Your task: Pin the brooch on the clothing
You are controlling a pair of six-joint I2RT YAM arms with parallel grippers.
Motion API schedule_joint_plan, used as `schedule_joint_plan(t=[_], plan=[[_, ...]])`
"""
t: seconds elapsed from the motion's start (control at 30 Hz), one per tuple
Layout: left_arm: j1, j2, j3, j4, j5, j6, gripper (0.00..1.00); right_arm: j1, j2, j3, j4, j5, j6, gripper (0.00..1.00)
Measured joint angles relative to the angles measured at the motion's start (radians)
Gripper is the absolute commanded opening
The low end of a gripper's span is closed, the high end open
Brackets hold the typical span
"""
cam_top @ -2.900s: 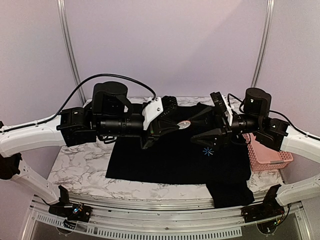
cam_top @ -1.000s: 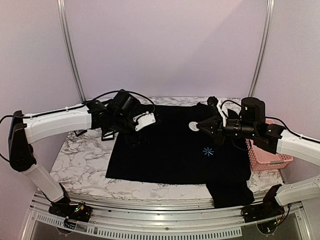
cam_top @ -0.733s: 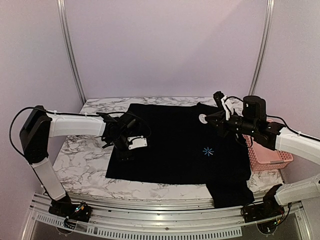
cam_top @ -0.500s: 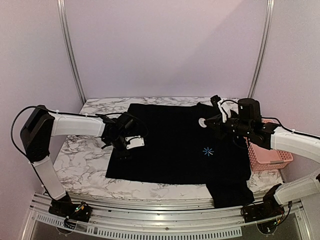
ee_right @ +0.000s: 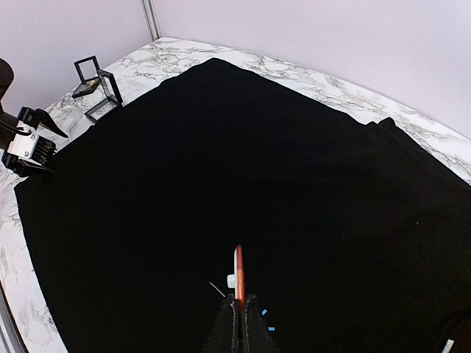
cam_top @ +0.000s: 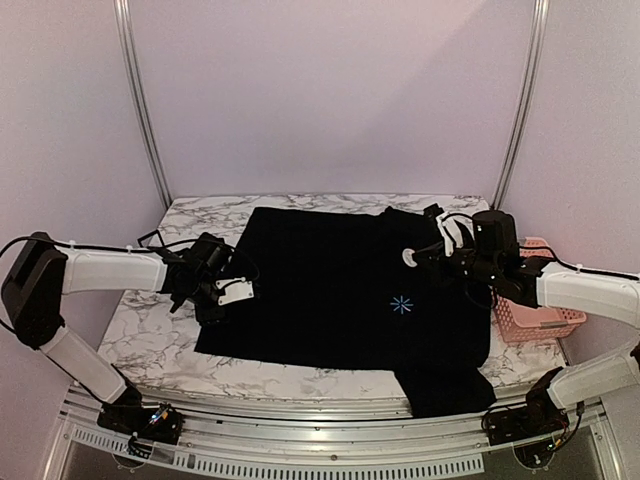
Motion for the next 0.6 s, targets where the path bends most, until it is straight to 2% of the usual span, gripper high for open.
schedule_joint_plan(t=[0.23, 0.4, 0.5, 0.6], plan=[[0.042, -0.064, -0.072, 0.033, -0.019, 0.053, 0.73, 0.0, 0.018, -0.003, 0.018, 0.029, 0.045, 0.0], [0.096, -0.156, -0.158, 0.047, -0.04, 0.124, 0.77, 0.0, 0.02, -0.018, 0.024, 0.048, 0.077, 0.0], [0.112, -0.227, -0.188, 0.01, -0.038, 0.177, 0.83, 0.0, 0.02, -0.039, 0.032, 0.064, 0.092, 0.0], [0.115, -0.267, -0.175, -0.096, 0.006, 0.22, 0.86, 0.0, 0.019, -0.051, 0.035, 0.067, 0.106, 0.0]])
